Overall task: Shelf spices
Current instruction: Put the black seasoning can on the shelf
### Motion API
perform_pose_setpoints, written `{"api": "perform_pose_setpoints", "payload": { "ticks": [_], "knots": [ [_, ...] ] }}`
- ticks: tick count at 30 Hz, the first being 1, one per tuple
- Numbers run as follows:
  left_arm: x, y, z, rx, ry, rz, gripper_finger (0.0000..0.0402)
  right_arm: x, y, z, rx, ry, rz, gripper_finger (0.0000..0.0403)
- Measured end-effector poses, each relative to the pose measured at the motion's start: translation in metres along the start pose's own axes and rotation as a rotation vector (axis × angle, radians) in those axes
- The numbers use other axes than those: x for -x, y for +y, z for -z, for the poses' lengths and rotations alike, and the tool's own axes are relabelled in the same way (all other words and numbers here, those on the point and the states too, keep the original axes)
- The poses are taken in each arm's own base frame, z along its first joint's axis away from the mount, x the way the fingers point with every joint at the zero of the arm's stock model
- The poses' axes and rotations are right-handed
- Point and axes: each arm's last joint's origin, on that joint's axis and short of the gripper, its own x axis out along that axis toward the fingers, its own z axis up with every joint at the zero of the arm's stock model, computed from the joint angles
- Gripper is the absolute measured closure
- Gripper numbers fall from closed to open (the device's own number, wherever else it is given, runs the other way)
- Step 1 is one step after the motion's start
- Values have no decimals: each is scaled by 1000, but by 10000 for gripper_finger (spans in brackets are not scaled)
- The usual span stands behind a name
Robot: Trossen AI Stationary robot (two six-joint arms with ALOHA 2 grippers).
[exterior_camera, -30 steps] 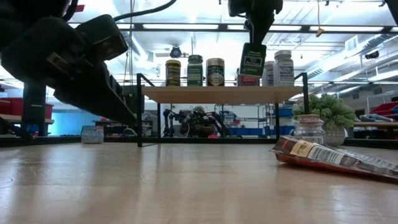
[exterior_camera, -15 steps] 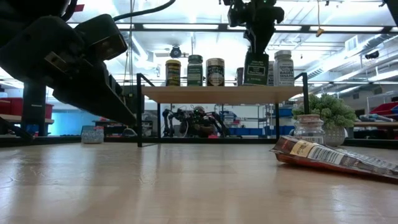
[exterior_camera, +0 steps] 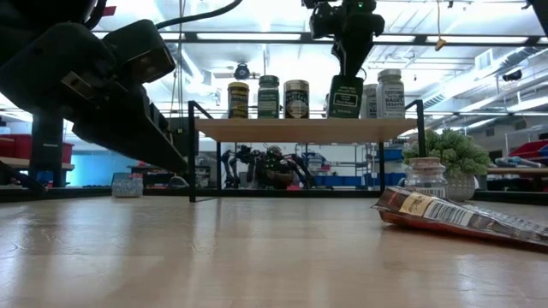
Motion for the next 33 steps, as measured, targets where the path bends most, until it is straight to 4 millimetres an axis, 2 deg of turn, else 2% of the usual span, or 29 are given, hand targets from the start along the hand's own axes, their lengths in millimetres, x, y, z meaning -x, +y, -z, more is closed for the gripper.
{"api": "perform_pose_setpoints", "payload": {
  "ticks": [17, 33],
  "knots": [
    [0, 0, 1, -3, 6, -3, 398, 0, -1, -3, -16, -25, 17, 238],
    [0, 0, 1, -3, 5, -3, 398, 0, -2, 4, 1, 55, 76, 236]
  ]
}}
